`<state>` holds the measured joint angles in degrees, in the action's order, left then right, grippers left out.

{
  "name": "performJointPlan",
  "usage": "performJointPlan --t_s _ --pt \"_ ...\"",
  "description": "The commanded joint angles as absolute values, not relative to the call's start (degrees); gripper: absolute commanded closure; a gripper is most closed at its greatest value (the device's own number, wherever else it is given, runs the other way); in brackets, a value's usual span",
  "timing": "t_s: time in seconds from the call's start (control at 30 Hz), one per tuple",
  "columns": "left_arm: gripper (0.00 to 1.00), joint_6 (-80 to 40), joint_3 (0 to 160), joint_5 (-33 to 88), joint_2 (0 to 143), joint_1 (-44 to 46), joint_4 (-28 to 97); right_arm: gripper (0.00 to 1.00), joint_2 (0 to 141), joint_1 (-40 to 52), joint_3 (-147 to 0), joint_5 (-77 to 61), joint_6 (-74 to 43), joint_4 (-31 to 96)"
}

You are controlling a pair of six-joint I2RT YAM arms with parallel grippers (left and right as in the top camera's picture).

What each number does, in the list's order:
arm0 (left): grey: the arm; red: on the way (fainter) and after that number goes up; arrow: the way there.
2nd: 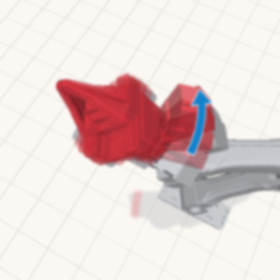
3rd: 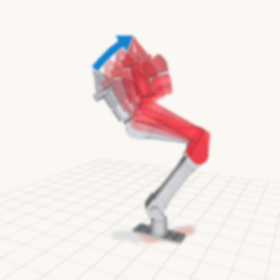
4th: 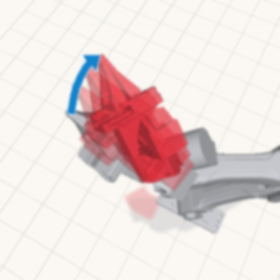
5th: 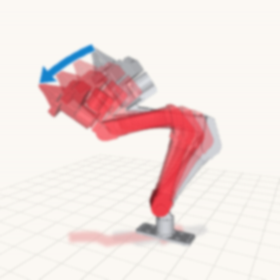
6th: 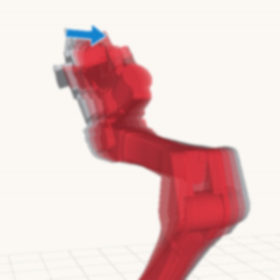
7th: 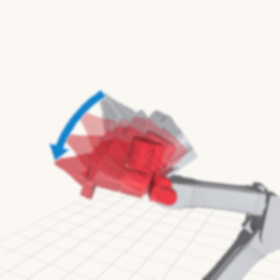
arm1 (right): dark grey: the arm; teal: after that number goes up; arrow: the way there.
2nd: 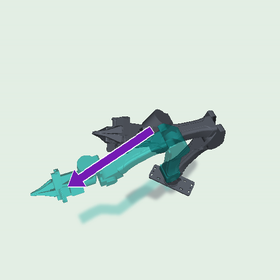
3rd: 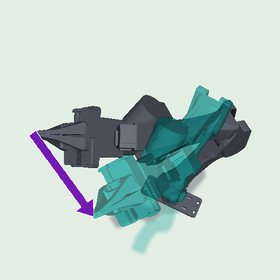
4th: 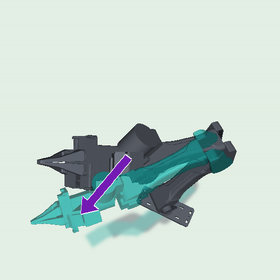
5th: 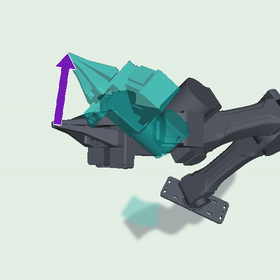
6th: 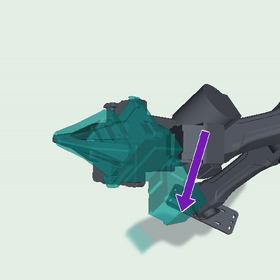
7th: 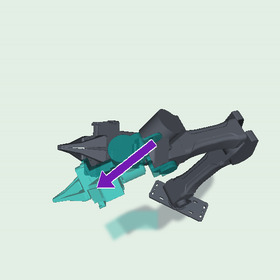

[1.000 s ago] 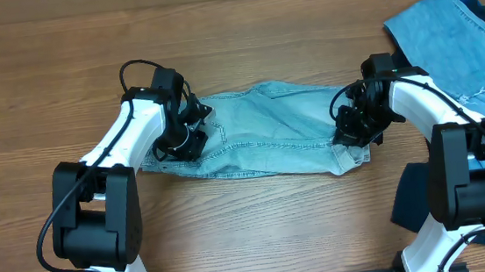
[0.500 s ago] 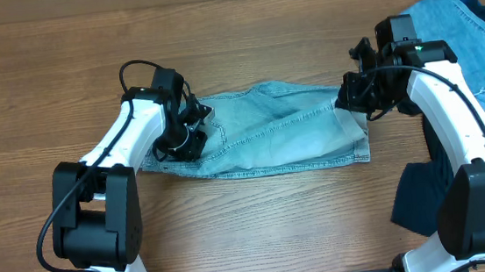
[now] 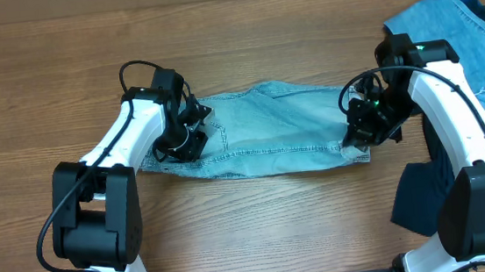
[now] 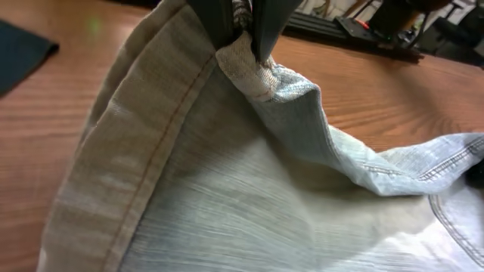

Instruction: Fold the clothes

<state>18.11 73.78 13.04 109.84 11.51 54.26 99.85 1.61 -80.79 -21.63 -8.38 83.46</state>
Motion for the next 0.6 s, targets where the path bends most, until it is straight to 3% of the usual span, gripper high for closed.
performJointPlan --t_s 0.0,0.13,0.27,0.3,0.37,0.47,0.53,0.57 --pt "0.94 17.7 73.9 12.5 110.3 11.4 53.9 0.96 97.5 3.5 -77.6 -21.3 -10.3 82.2" --pt "0.94 17.7 73.9 12.5 110.2 11.4 54.4 0.96 95.2 9.1 -67.4 -17.3 -18.5 72.0" --pt "0.93 17.8 73.9 12.5 110.3 11.4 54.6 0.94 95.3 8.7 -62.5 -15.0 -24.3 73.8" --pt "0.92 17.8 73.9 12.5 110.3 11.4 54.6 0.45 95.2 8.5 -62.5 -14.3 -25.6 74.0" --pt "0.92 17.8 73.9 12.5 110.2 11.4 54.7 0.38 95.2 7.2 -64.8 -12.1 -27.9 74.0" --pt "0.91 17.8 73.9 12.5 110.3 11.4 54.7 0.13 93.2 4.3 -72.1 -8.8 -28.5 74.0" --pt "0.91 17.8 73.9 12.5 110.3 11.4 54.7 0.11 92.8 1.5 -72.2 -6.3 -27.9 72.1" --pt "0.9 17.8 73.9 12.5 110.2 11.4 54.6 0.17 93.0 0.0 -71.4 -6.3 -26.2 69.8"
